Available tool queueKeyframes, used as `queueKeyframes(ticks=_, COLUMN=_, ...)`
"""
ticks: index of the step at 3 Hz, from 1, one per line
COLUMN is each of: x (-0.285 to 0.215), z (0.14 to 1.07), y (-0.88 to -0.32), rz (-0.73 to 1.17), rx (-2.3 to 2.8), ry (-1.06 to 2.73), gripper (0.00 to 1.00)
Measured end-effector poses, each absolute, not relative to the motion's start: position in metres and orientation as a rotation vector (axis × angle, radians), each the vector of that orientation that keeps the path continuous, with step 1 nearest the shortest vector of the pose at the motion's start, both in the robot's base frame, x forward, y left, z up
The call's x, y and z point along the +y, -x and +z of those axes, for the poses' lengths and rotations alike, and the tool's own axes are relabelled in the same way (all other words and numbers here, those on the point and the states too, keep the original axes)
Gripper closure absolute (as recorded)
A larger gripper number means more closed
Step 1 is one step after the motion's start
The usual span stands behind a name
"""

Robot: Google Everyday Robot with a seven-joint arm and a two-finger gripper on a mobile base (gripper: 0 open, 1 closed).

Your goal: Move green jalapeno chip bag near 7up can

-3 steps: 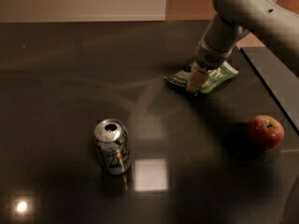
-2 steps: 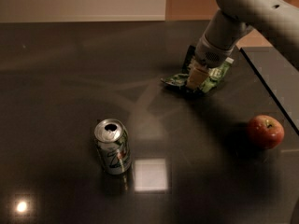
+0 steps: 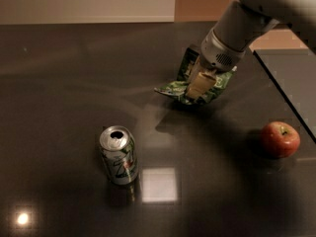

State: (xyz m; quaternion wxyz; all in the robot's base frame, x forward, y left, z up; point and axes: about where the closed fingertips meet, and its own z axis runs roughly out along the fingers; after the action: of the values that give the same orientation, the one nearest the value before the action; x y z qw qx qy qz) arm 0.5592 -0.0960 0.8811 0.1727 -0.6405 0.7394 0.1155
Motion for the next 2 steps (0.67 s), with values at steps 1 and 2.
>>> queueKeyframes(ticks=1, x=-0.070, z=0.893, y=-0.521, rz=0.422, rx=1.958, ry=1.933, gripper=1.00)
queueKeyframes(ticks=2, x=-0.048, z=0.898, y=-0.486, rz=0.498, rx=1.846, ry=2.026, gripper=1.00)
